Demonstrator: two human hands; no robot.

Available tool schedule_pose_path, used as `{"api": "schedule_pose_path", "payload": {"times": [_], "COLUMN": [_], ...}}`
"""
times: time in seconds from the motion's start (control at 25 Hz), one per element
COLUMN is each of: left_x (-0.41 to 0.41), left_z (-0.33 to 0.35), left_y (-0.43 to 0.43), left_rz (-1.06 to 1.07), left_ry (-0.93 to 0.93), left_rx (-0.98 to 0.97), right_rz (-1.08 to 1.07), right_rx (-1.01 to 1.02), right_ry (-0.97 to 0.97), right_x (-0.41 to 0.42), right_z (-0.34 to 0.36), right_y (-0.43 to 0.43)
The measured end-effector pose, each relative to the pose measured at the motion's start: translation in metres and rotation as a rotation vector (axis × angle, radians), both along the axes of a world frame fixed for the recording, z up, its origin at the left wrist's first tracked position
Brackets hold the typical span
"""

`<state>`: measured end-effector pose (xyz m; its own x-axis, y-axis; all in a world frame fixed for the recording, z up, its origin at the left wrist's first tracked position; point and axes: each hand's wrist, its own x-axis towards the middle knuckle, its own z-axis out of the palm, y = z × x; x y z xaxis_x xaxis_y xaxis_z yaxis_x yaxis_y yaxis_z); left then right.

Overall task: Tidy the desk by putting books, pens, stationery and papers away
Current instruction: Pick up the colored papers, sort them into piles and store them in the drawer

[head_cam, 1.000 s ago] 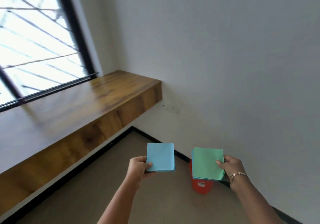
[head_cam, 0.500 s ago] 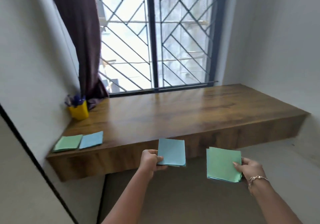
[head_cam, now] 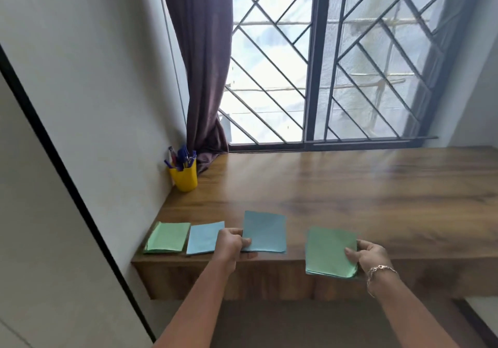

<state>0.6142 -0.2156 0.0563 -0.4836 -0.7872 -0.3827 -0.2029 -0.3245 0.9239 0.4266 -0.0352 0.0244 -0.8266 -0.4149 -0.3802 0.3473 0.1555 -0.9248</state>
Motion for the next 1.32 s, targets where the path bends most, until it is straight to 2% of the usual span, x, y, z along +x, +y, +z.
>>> {"api": "schedule_pose_path", "payload": {"times": [0.28,0.56,0.8,1.08,1.24,1.32], "left_x": [0.014,0.037,0.042,0.034,0.017,0.002], "left_z": [0.006,-0.001,-0.016,-0.019,-0.018,-0.018], "left_y": [-0.059,-0.105,-0.115,-0.112,-0.097,-0.087], "left_rz": [0.179,0.349,0.392,0.354,0.281,0.23], "left_ry": [0.016,0.04,0.014,0.005,0.004,0.009], "left_rx": [0.016,0.033,0.054,0.039,0.039,0.05], "right_rz": [0.19,0.314,0.346,0.433,0.325,0.246], "right_rx": [0.056,0.232,0.463,0.617,0.543,0.307], "right_ry": [0.0,0.093,0.33,0.49,0.53,0.374], "right_x": [0.008,0.029,0.045,0.045,0.038,0.027], "right_z": [-0.019,-0.043,-0.032,-0.019,-0.017,-0.016], "right_y": [-0.118,-0.204,-0.213,-0.205,-0.194,-0.187]}}
